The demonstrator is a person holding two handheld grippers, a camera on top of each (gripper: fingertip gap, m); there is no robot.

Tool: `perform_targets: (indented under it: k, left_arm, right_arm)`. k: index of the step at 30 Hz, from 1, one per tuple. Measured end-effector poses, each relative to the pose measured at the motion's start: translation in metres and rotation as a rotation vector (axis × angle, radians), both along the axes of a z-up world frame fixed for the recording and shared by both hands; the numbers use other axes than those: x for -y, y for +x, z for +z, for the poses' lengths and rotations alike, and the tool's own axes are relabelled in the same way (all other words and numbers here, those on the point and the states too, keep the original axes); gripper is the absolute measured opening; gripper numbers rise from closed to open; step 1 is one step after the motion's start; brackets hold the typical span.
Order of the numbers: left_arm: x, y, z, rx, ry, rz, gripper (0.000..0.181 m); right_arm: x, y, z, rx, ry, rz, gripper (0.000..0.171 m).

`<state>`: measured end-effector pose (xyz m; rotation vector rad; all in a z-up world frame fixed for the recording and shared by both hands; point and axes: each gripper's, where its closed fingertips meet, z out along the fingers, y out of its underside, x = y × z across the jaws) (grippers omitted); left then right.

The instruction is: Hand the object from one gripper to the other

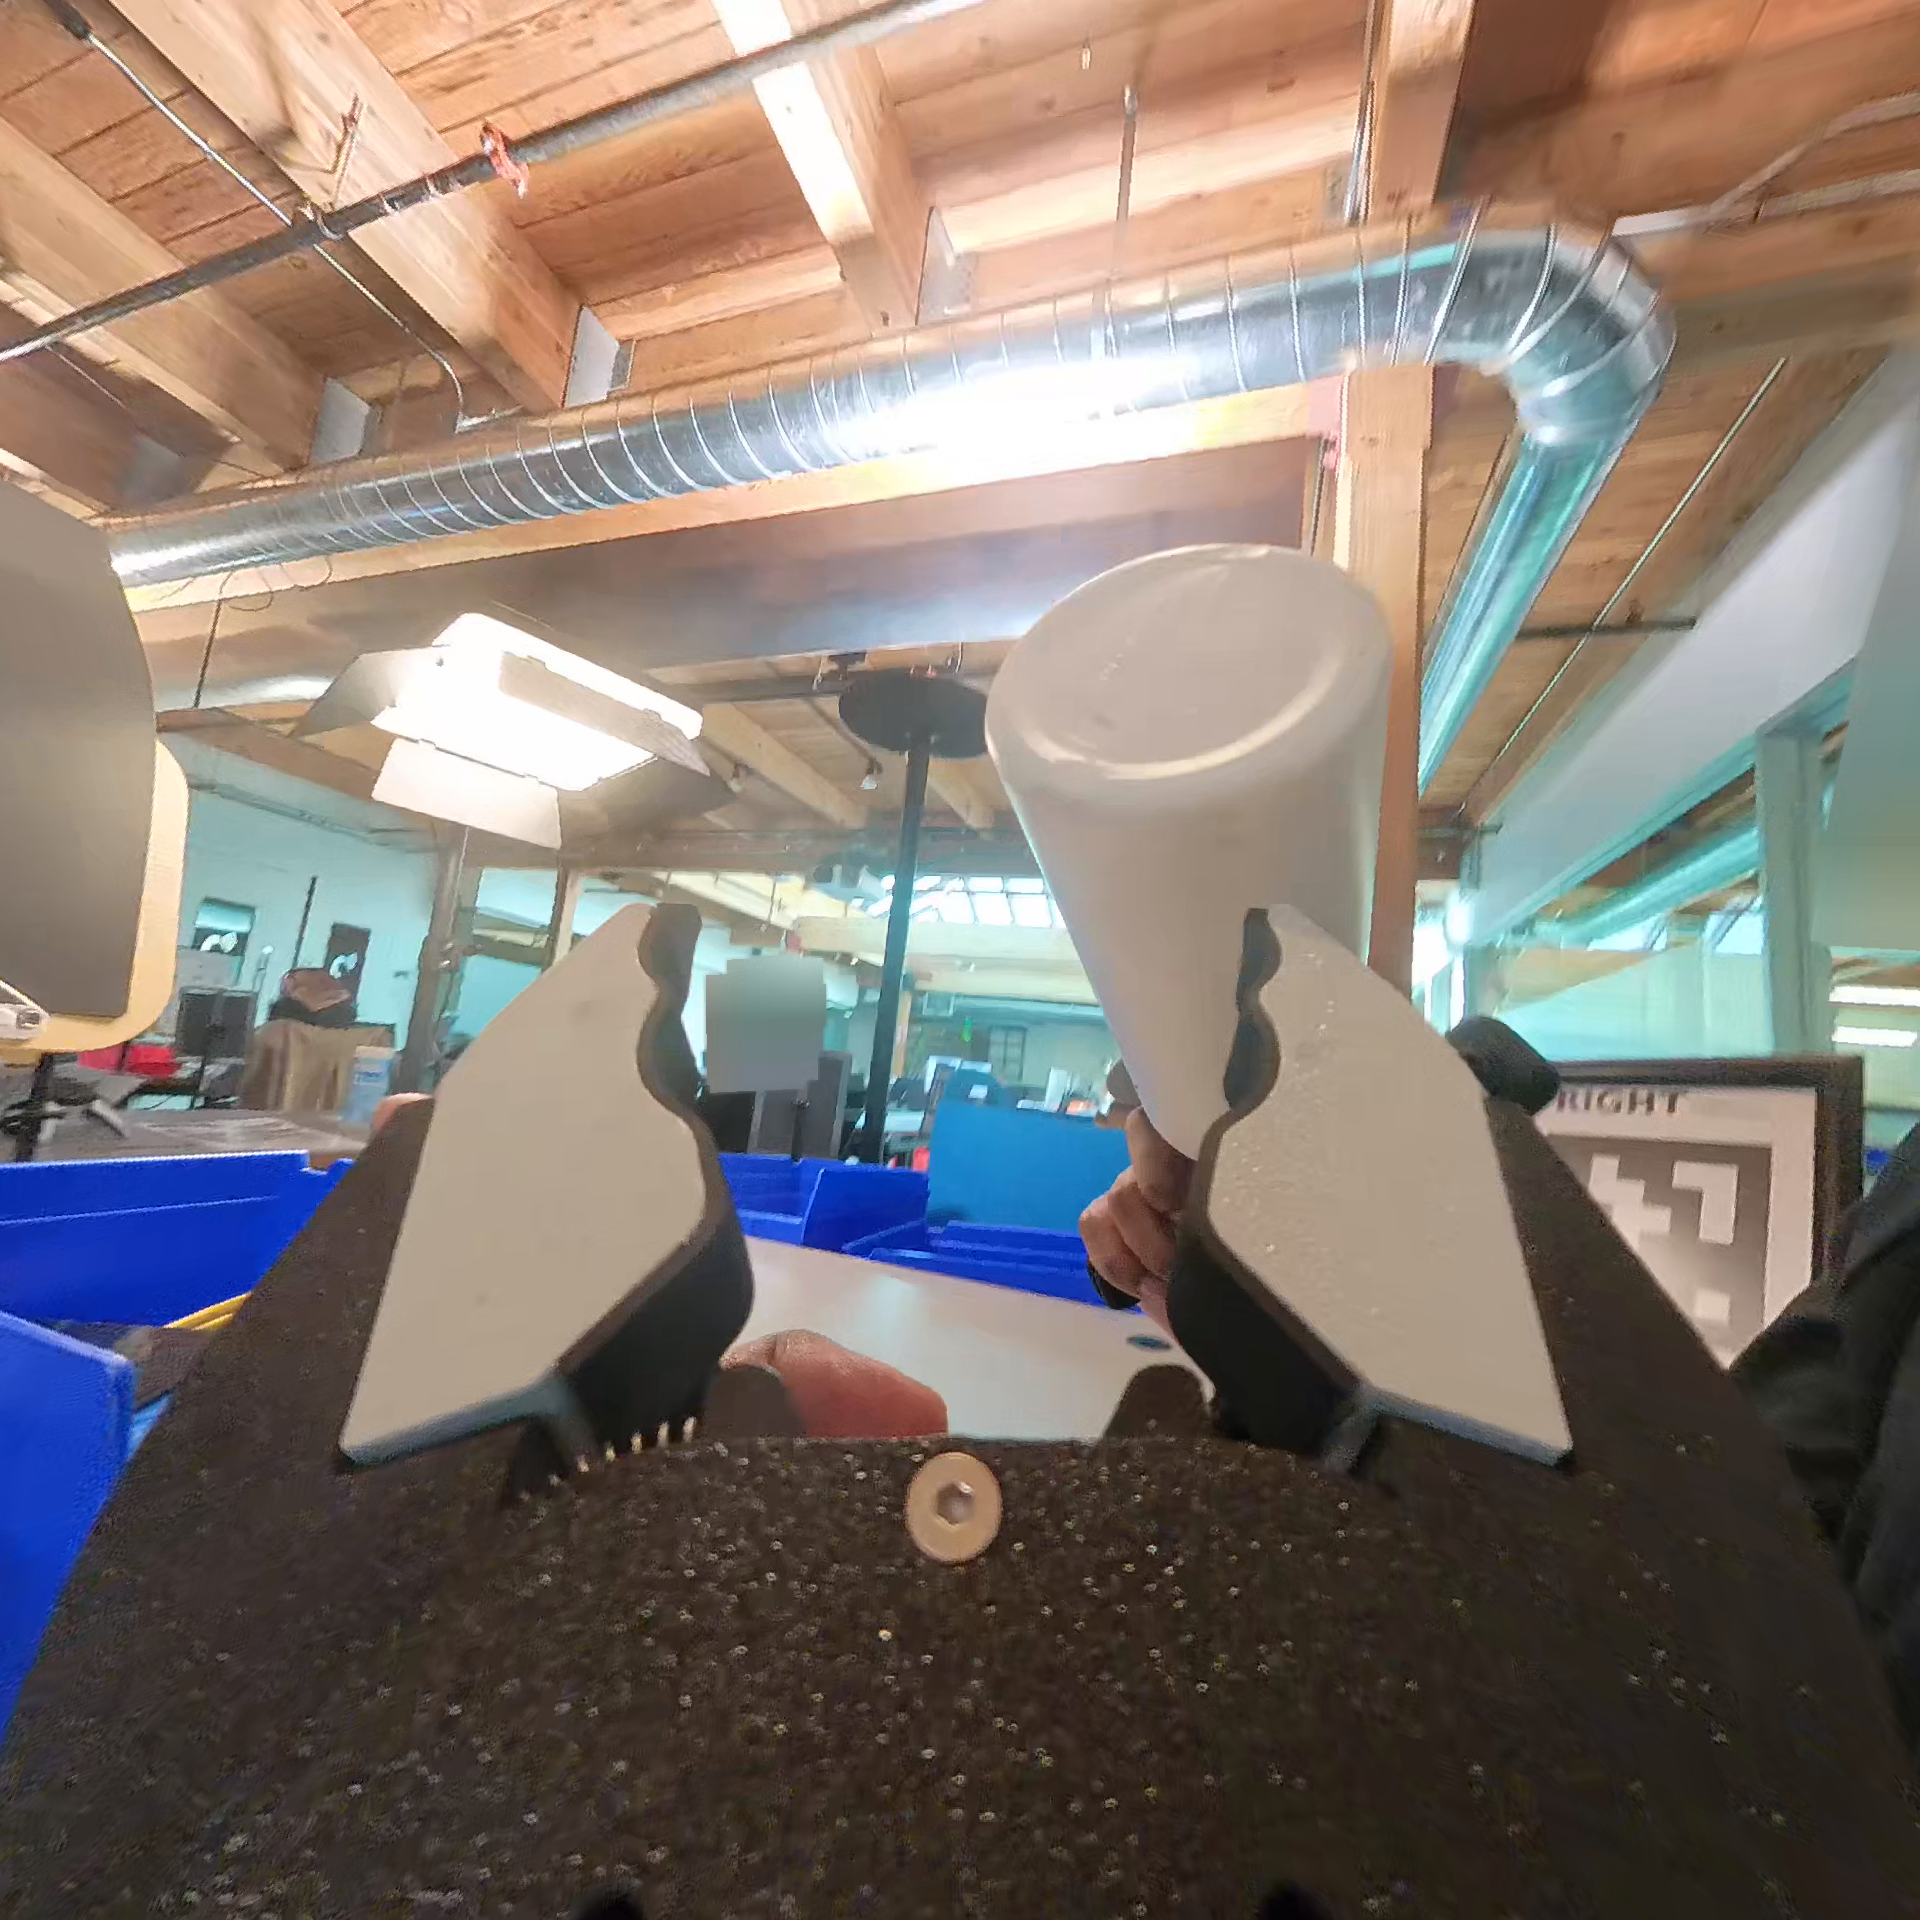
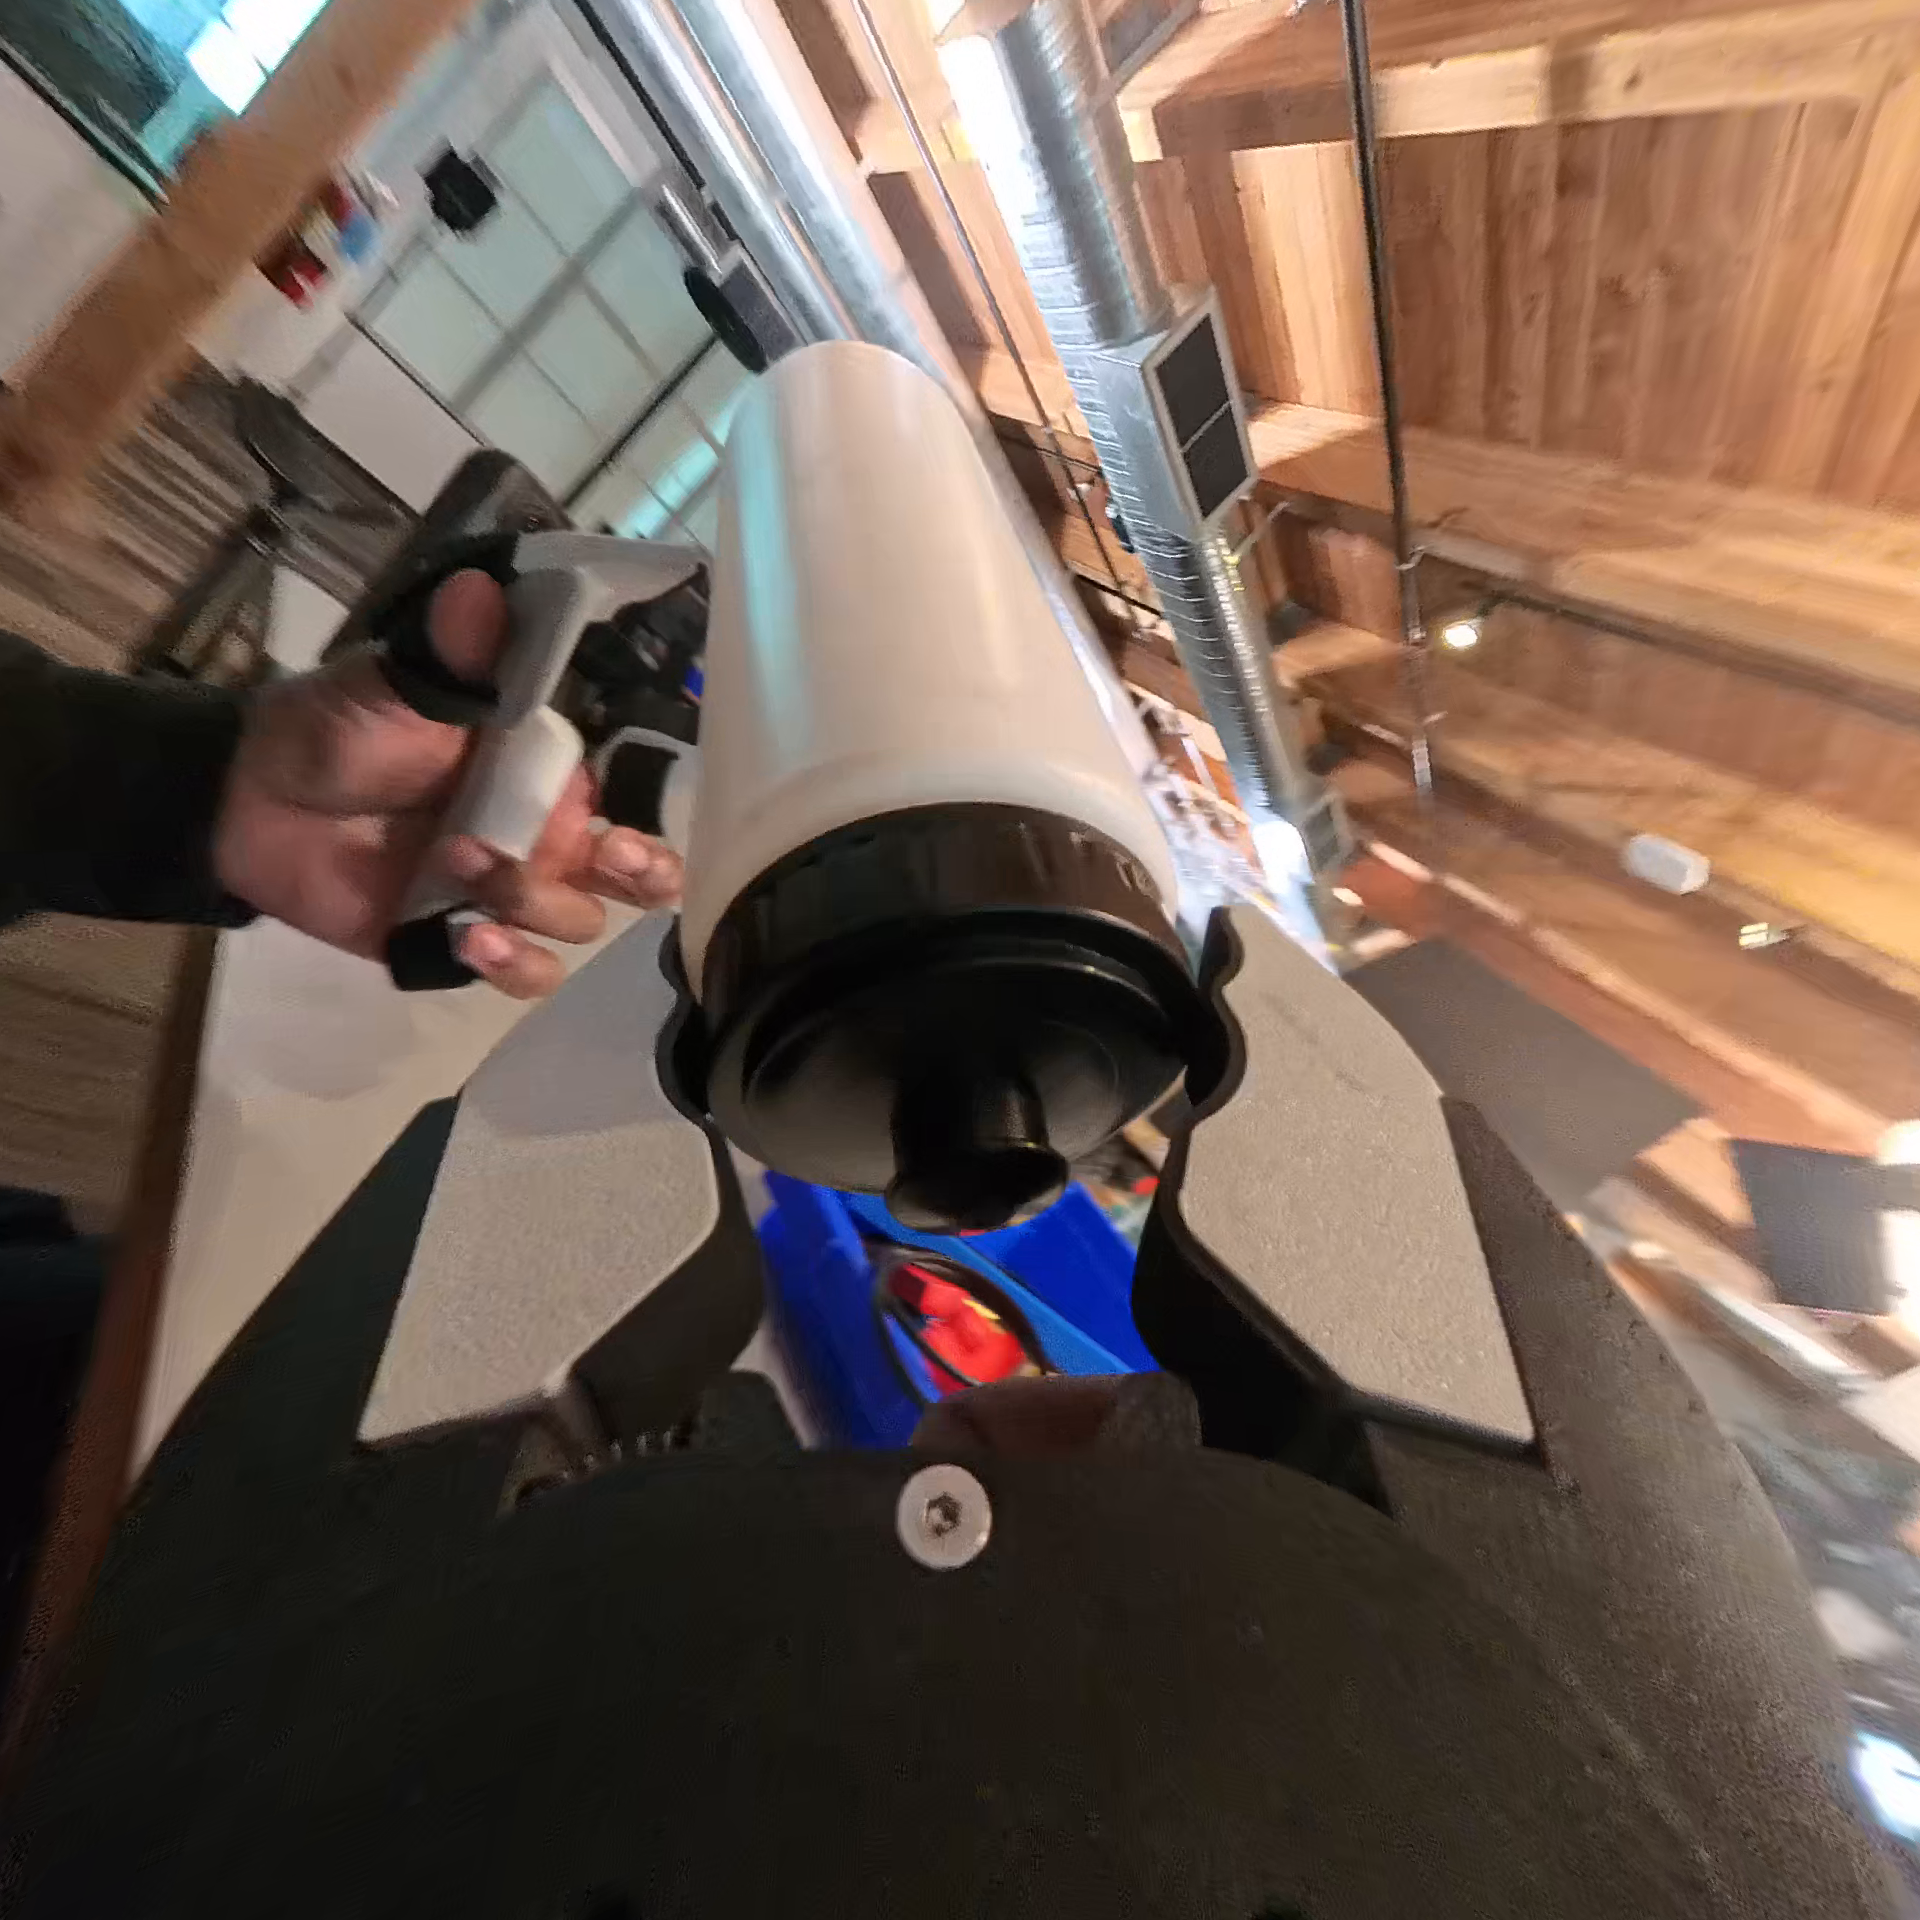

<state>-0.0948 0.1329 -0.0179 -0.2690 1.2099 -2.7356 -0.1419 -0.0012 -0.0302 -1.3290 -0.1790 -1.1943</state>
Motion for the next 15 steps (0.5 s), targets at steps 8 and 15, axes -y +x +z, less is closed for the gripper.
perform_targets:
  k: [8, 15]
  left_arm:
    - [0.022, -0.038, 0.015, -0.013, 0.052, -0.241, 0.113]
    - [0.054, -0.023, 0.007, -0.124, -0.037, -0.173, 0.113]
  right_arm:
    - [-0.014, 0.009, -0.025, -0.319, 0.079, 0.29, 0.092]
    - [-0.037, 0.025, -0.051, -0.443, 0.025, 0.248, 0.092]
